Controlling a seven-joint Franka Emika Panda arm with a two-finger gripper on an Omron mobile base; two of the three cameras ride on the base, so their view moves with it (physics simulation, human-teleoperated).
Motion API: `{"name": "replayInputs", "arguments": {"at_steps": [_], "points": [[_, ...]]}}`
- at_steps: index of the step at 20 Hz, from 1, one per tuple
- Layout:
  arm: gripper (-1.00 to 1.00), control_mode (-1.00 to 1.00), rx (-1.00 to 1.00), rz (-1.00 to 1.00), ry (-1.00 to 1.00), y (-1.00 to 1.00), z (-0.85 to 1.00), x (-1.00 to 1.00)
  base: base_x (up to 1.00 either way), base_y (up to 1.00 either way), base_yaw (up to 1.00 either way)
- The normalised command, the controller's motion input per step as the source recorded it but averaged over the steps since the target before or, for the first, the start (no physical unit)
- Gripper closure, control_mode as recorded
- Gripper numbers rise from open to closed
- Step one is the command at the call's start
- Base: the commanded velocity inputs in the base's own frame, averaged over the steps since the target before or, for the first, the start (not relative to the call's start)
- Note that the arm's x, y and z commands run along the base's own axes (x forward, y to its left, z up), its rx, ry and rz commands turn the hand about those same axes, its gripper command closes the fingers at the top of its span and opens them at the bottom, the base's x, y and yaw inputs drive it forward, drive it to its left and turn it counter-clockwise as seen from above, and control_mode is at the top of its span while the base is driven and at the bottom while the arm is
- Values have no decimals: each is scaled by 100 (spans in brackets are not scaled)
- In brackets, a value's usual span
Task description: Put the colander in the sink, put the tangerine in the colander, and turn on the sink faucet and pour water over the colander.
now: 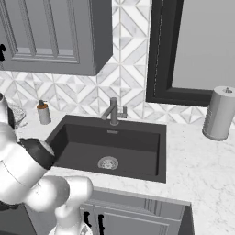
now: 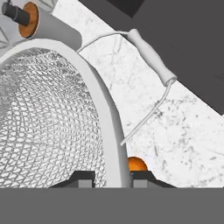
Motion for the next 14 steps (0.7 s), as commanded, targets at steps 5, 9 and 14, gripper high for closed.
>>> {"name": "replayInputs", "arguments": {"at_steps": [5,9,14], "points": [[100,-100,23,0,3,-67,69,-50,0,0,0],[100,-100,13,0,13,-73,67,-45,0,0,0],[100,-100,1,4,20,-72,59,-45,0,0,0]]}}
